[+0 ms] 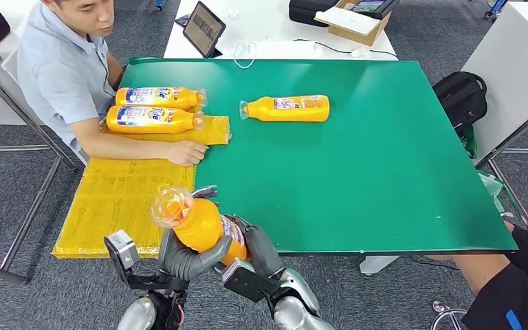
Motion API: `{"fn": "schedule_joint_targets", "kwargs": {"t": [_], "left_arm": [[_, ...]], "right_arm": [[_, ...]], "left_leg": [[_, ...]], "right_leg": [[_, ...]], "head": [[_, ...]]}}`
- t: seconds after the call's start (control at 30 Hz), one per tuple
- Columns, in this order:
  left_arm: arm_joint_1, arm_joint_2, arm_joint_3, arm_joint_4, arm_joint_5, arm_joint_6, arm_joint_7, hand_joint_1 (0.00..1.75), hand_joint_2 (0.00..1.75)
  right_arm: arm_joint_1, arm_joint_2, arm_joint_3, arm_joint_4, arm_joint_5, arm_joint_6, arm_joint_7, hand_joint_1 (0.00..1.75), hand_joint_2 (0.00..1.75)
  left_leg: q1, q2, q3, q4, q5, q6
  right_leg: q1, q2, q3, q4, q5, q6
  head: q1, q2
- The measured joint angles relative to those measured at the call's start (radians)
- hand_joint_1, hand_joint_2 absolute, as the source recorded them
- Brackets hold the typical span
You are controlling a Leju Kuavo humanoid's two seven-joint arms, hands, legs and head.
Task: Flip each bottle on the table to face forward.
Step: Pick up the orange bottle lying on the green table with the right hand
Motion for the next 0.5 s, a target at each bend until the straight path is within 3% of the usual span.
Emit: {"fn": "schedule_joint_targets", "kwargs": {"t": [0.03, 0.1, 0.17, 0.37, 0.5], "left_arm": [[-0.004, 0.001, 0.001, 0.005, 0.013, -0.013, 0.006, 1.75, 1.75], [-0.011, 0.003, 0.003, 0.013, 0.046, -0.04, 0.021, 1.75, 1.75], [-0.016, 0.003, 0.005, 0.021, 0.085, -0.062, 0.036, 1.75, 1.75], [-0.036, 0.0, 0.033, 0.036, 0.215, -0.068, 0.07, 1.75, 1.75], [-0.048, -0.003, 0.058, 0.038, 0.215, 0.001, 0.062, 1.75, 1.75]], "right_arm": [[0.0, 0.0, 0.0, -0.002, -0.003, -0.002, -0.001, 0.17, 1.75], [0.002, 0.0, 0.002, -0.007, -0.009, -0.009, -0.007, 0.0, 0.87], [0.003, 0.0, 0.004, -0.016, -0.015, -0.019, -0.016, 0.0, 0.0], [0.01, 0.001, 0.01, -0.037, -0.03, -0.077, -0.046, 0.0, 0.0], [0.022, 0.003, 0.011, -0.065, -0.053, -0.127, -0.067, 0.0, 0.0]], "left_leg": [[0.0, 0.0, 0.0, 0.0, 0.0, 0.0], [0.0, 0.0, 0.0, 0.0, 0.0, 0.0], [0.0, 0.0, 0.0, 0.0, 0.0, 0.0], [0.0, 0.0, 0.0, 0.0, 0.0, 0.0], [0.0, 0.0, 0.0, 0.0, 0.0, 0.0]], "right_leg": [[0.0, 0.0, 0.0, 0.0, 0.0, 0.0], [0.0, 0.0, 0.0, 0.0, 0.0, 0.0], [0.0, 0.0, 0.0, 0.0, 0.0, 0.0], [0.0, 0.0, 0.0, 0.0, 0.0, 0.0], [0.0, 0.0, 0.0, 0.0, 0.0, 0.0]], "head": [[0.0, 0.0], [0.0, 0.0], [0.0, 0.0], [0.0, 0.0], [0.0, 0.0]]}}
